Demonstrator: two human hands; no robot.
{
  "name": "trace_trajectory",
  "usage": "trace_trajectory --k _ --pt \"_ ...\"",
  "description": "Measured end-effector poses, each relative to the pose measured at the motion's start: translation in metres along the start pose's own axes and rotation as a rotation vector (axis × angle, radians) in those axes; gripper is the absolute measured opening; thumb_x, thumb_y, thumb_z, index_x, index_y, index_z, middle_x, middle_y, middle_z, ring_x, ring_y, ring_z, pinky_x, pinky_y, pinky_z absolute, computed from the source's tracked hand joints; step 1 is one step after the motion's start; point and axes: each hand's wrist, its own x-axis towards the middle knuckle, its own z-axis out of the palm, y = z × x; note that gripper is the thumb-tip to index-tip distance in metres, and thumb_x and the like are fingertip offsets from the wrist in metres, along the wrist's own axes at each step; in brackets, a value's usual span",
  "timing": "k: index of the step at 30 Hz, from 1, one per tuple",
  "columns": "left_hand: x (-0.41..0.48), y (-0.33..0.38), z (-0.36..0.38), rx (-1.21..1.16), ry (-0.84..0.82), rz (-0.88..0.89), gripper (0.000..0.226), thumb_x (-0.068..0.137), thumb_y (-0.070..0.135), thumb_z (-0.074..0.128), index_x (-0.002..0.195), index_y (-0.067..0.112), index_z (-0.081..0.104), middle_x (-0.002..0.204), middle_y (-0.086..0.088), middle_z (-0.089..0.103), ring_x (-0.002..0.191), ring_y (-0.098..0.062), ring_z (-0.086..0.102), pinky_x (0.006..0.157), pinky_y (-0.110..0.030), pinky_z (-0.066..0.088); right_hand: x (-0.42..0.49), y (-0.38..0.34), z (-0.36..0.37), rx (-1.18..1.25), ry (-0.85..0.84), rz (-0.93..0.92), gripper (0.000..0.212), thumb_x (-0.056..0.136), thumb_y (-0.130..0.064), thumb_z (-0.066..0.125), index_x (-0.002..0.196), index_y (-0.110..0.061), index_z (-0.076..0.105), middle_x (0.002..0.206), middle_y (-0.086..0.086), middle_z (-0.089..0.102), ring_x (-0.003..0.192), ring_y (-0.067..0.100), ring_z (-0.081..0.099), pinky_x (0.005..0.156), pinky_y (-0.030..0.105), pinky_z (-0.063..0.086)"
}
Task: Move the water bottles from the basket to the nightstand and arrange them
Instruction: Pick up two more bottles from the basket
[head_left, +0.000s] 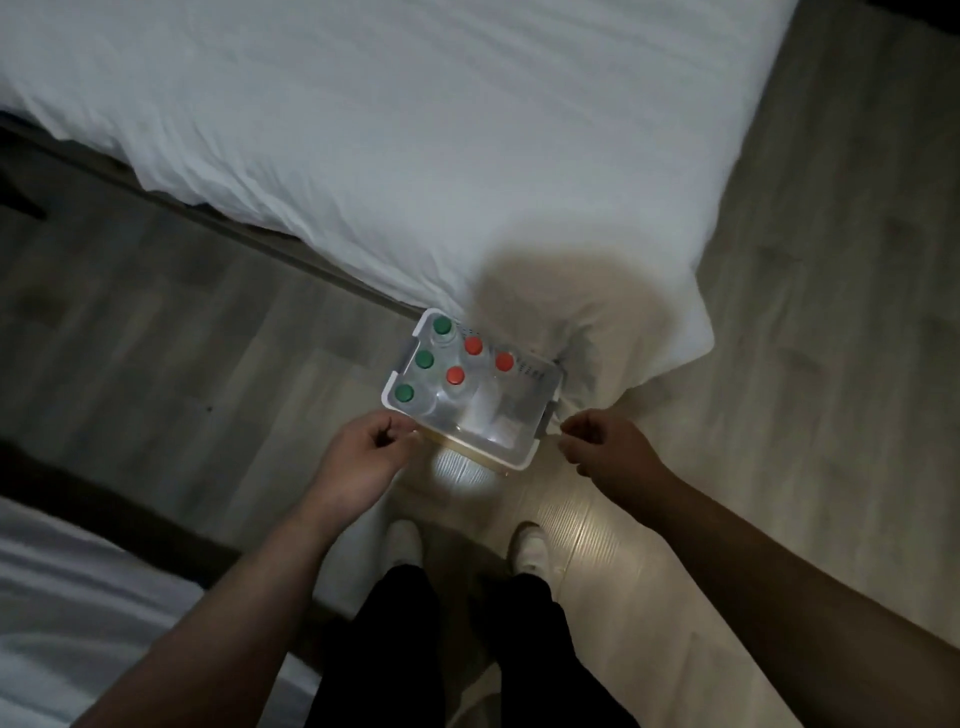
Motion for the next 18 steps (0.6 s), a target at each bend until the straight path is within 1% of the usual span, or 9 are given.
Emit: trace_trajectory --k 2,4,6,9,11,13,15,16,18 --pt "0.029 -0.025 0.005 0.003 0.021 -0.019 0.003 0.083 0.007 0.070 0.085 0.005 0.069 0.077 -0.002 0.060 0.073 -0.011 0.054 0.064 -0.018 0.043 0.033 0.014 0.017 -0.064 -0.047 -0.003 0.022 0.087 -0.022 0.065 0.107 -0.014 0.065 0.096 0.002 0.068 0.087 0.017 0.065 0.084 0.043 0.056" --pt "0.054 -0.048 0.007 0.033 0.032 -0.024 0.003 0.085 0.003 0.067 0.083 0.005 0.067 0.078 -0.002 0.059 0.072 -0.011 0.053 0.061 -0.013 0.041 0.063 0.025 0.033 -0.124 -0.049 -0.022 0.026 0.085 -0.023 0.066 0.109 -0.012 0.065 0.096 0.002 0.068 0.085 0.016 0.064 0.083 0.042 0.056" --pt "0.078 -0.070 0.007 0.062 0.044 -0.015 0.007 0.085 0.002 0.067 0.080 0.006 0.064 0.077 -0.001 0.057 0.072 -0.011 0.052 0.060 -0.012 0.040 0.090 0.034 0.049 -0.153 -0.047 -0.033 0.028 0.085 -0.023 0.067 0.110 -0.013 0.063 0.099 0.002 0.067 0.087 0.016 0.063 0.082 0.038 0.055" --pt "0.107 -0.097 0.010 0.107 0.069 -0.011 0.012 0.084 0.004 0.068 0.083 0.014 0.062 0.078 0.003 0.058 0.068 -0.008 0.054 0.057 -0.006 0.040 0.124 0.044 0.071 -0.163 -0.052 -0.036 0.035 0.083 -0.022 0.068 0.116 -0.013 0.060 0.105 0.001 0.063 0.094 0.015 0.061 0.085 0.034 0.053" --pt "0.124 -0.108 0.013 0.118 0.069 0.002 0.020 0.084 0.007 0.070 0.087 0.025 0.062 0.083 0.010 0.061 0.070 -0.002 0.058 0.060 -0.009 0.044 0.147 0.051 0.082 -0.190 -0.044 -0.061 0.042 0.082 -0.022 0.069 0.122 -0.014 0.058 0.111 0.001 0.061 0.101 0.017 0.060 0.086 0.030 0.049" --pt "0.143 -0.121 0.019 0.137 0.068 0.016 0.031 0.084 0.008 0.071 0.086 0.036 0.056 0.087 0.017 0.060 0.079 -0.003 0.060 0.066 -0.015 0.045 0.171 0.058 0.091 -0.228 -0.021 -0.127 0.048 0.082 -0.019 0.067 0.127 -0.013 0.055 0.119 0.003 0.061 0.108 0.019 0.059 0.091 0.026 0.045" --pt "0.161 -0.134 0.024 0.153 0.043 0.032 0.028 0.086 0.008 0.068 0.095 0.033 0.057 0.091 0.019 0.061 0.086 -0.008 0.063 0.071 -0.017 0.045 0.194 0.061 0.099 -0.223 0.024 -0.211 0.050 0.079 -0.015 0.065 0.127 -0.013 0.055 0.121 0.005 0.063 0.112 0.021 0.059 0.099 0.032 0.046" --pt "0.169 -0.141 0.026 0.182 0.026 0.039 0.024 0.087 0.008 0.066 0.099 0.028 0.058 0.092 0.015 0.064 0.088 -0.011 0.064 0.072 -0.018 0.047 0.207 0.063 0.105 -0.225 0.048 -0.234 0.049 0.077 -0.013 0.064 0.126 -0.013 0.056 0.120 0.006 0.064 0.111 0.020 0.059 0.100 0.034 0.046" --pt "0.186 -0.152 0.031 0.255 0.005 0.055 0.016 0.086 0.009 0.065 0.099 0.018 0.061 0.093 0.002 0.067 0.087 -0.017 0.066 0.074 -0.026 0.051 0.227 0.065 0.112 -0.296 0.095 -0.223 0.043 0.078 -0.014 0.063 0.121 -0.016 0.058 0.117 0.005 0.065 0.107 0.018 0.058 0.098 0.031 0.044"
